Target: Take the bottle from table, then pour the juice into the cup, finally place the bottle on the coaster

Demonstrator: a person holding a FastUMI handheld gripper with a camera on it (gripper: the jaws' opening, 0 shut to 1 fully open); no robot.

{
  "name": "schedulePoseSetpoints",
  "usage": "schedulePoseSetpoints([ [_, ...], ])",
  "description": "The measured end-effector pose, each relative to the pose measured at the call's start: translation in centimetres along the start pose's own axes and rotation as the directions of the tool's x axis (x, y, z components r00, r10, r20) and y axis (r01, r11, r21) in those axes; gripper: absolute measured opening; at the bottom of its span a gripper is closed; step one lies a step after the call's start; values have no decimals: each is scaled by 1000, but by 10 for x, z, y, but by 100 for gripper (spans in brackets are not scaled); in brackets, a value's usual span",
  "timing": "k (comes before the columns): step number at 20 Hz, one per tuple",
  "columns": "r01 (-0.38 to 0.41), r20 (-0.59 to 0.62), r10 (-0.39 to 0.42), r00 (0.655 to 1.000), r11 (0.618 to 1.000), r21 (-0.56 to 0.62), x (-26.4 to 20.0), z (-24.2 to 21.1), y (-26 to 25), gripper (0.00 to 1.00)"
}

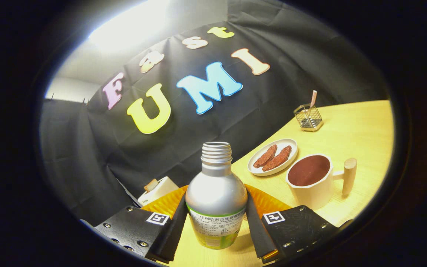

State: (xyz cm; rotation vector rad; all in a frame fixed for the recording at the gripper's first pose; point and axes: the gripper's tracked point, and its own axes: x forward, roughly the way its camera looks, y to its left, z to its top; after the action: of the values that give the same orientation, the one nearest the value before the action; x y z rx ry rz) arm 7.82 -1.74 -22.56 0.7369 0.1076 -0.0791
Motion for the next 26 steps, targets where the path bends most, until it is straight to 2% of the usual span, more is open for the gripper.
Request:
schedulePoseSetpoints([
  [3, -32, -13, 34, 999, 990, 139, 3, 1, 0, 77],
  [7, -33, -34, 43, 998, 966, 256, 4, -6, -5, 77],
  [11, -71, -28, 92, 995, 900, 431, 3, -3, -4, 77],
  [18, -71, -2, 89, 996, 808, 585, 5, 5, -5, 77],
  [26, -100, 32, 107, 994, 716, 691, 2, 13, -5, 77],
])
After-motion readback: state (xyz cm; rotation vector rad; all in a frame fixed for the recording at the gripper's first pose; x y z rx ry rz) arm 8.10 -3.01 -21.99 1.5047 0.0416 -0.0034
